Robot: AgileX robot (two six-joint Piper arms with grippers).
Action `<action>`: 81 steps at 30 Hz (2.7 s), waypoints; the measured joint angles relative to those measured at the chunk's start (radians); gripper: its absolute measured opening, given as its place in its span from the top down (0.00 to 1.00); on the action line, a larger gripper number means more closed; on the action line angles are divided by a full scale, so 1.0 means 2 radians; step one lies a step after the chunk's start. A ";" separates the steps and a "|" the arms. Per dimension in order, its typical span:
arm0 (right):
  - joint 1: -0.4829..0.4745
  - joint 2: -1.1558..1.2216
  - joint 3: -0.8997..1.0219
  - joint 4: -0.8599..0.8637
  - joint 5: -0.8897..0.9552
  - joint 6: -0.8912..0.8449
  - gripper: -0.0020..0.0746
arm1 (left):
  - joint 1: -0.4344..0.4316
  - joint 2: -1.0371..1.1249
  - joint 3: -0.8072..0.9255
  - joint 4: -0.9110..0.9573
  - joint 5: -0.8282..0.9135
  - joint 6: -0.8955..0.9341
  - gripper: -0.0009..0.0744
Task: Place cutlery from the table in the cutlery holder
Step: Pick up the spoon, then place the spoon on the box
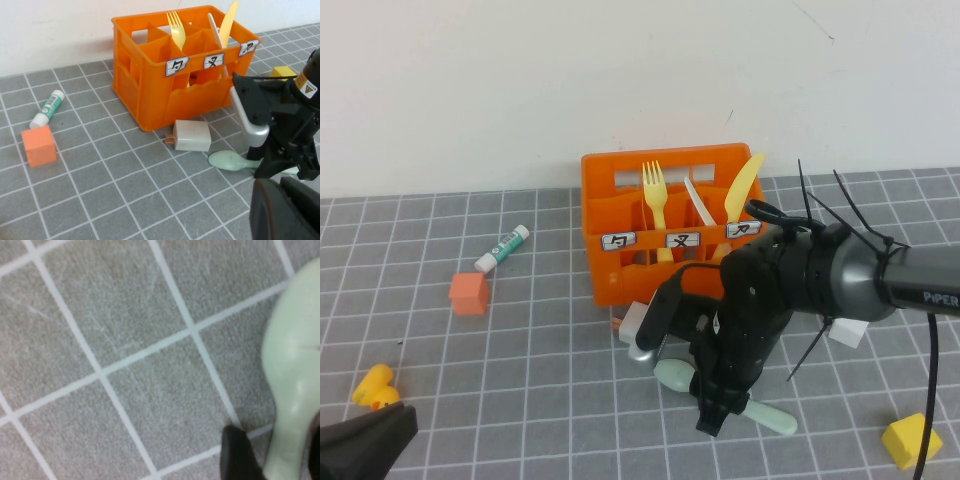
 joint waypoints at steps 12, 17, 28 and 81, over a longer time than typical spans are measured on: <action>0.001 0.006 -0.007 -0.003 0.010 -0.004 0.77 | 0.000 0.000 0.000 0.000 0.000 0.000 0.99; 0.001 0.006 -0.007 -0.003 0.010 -0.004 0.83 | 0.000 0.000 0.000 0.000 0.000 0.000 0.99; 0.001 -0.009 -0.002 0.048 0.006 -0.004 0.83 | 0.000 0.000 0.000 0.000 -0.001 0.000 0.99; 0.016 -0.067 0.003 0.137 -0.599 0.108 0.83 | 0.000 0.000 0.000 -0.003 -0.009 0.000 0.99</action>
